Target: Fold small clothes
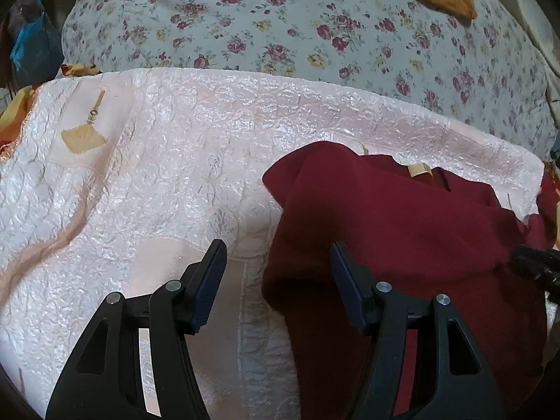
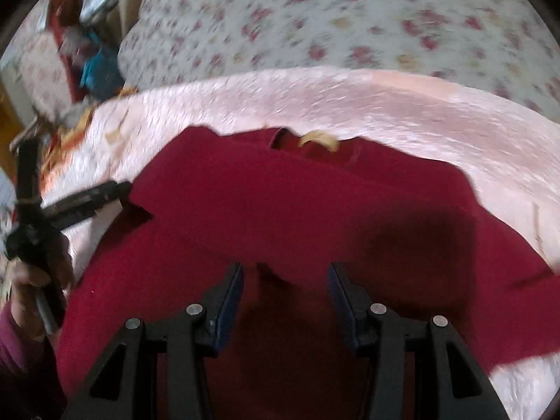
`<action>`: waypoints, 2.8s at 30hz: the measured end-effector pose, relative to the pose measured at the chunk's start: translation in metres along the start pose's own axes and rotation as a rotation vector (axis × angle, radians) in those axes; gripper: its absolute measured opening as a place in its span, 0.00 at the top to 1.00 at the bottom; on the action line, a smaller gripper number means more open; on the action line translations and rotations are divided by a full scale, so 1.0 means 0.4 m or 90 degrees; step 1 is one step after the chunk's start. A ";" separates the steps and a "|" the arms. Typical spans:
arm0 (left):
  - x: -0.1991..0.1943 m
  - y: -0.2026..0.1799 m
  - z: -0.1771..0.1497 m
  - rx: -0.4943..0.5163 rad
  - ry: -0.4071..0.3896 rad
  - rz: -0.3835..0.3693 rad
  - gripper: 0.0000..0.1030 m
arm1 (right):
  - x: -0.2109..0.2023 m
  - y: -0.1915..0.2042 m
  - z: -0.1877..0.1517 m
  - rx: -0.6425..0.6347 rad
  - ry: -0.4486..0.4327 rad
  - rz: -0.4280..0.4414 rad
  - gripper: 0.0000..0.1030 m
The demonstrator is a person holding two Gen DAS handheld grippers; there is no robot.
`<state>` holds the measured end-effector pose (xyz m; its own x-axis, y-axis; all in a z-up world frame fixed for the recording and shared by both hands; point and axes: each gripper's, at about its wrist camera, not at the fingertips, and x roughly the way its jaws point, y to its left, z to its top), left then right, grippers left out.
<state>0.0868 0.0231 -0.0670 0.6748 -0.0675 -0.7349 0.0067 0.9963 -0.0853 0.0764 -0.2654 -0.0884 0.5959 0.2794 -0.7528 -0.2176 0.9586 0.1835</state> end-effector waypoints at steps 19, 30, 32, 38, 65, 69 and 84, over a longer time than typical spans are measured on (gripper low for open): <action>0.025 -0.022 0.014 0.017 0.009 0.031 0.41 | 0.001 -0.194 0.055 0.120 -0.016 -0.112 0.93; 0.017 -0.037 0.013 0.031 0.005 0.032 0.41 | -0.012 -0.225 0.067 0.113 -0.026 -0.180 0.94; 0.016 -0.041 0.013 0.033 0.007 0.033 0.41 | 0.012 -0.228 0.066 0.108 -0.002 -0.179 0.94; 0.005 -0.047 0.018 0.033 0.004 0.024 0.41 | -0.037 -0.219 0.053 0.120 -0.019 -0.184 0.93; 0.022 -0.093 0.002 0.049 0.021 -0.006 0.41 | -0.274 -0.617 -0.055 0.302 -0.044 -0.389 0.59; 0.024 -0.094 0.001 0.053 0.021 -0.003 0.41 | -0.271 -0.691 -0.041 0.319 -0.022 -0.439 0.58; 0.031 -0.090 0.002 0.055 0.022 -0.006 0.41 | -0.353 -0.722 -0.066 0.356 -0.112 -0.440 0.58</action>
<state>0.0954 -0.0136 -0.0724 0.6484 -0.0773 -0.7573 0.0774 0.9964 -0.0354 0.0348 -0.5832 -0.0517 0.5737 -0.4083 -0.7100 0.6127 0.7893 0.0412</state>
